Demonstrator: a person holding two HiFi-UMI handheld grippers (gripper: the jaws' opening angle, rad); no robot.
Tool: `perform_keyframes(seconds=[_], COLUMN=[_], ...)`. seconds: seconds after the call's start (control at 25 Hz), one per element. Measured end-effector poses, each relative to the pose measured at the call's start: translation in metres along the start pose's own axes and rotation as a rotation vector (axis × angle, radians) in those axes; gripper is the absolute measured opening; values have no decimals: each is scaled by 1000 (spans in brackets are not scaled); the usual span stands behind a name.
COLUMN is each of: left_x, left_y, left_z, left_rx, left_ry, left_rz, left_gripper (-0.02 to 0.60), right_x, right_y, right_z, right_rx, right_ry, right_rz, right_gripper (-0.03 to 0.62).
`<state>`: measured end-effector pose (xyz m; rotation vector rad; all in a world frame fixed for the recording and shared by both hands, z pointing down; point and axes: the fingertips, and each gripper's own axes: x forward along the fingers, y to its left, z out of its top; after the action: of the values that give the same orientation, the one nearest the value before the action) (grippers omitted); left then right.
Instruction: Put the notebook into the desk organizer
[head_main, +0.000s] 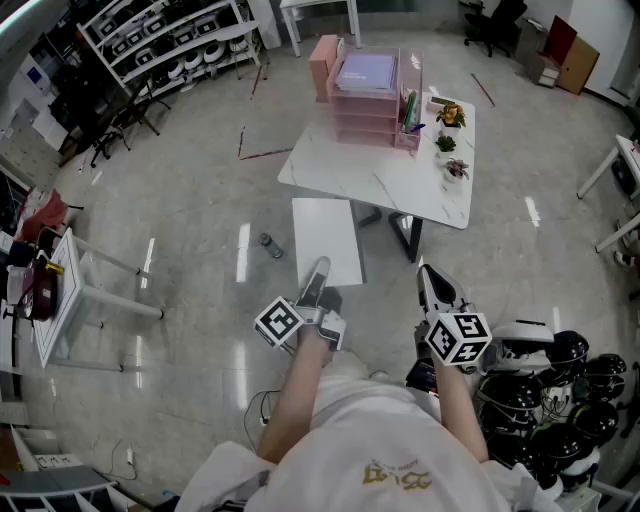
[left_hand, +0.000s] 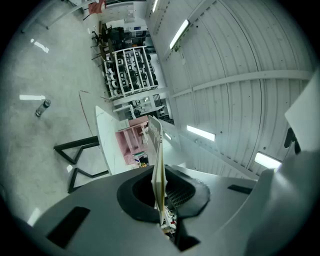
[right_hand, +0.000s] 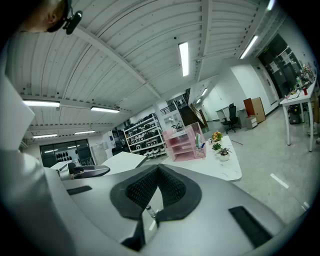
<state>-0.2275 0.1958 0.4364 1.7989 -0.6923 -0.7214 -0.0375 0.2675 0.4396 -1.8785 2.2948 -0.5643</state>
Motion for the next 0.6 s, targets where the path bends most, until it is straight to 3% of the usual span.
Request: perform_keyframes(seconds=[0.4, 0.6], left_x=[11, 40], left_y=[9, 11], left_z=[-9, -7], left_rx=[31, -27], left_ry=[16, 11], left_rz=[39, 2], left_gripper=[26, 26], right_x=[-13, 1], right_y=[-20, -39], right_z=[8, 11], right_rx=[-8, -5], right_ry=[-11, 0], right_rz=[-26, -48], right_gripper=[11, 12])
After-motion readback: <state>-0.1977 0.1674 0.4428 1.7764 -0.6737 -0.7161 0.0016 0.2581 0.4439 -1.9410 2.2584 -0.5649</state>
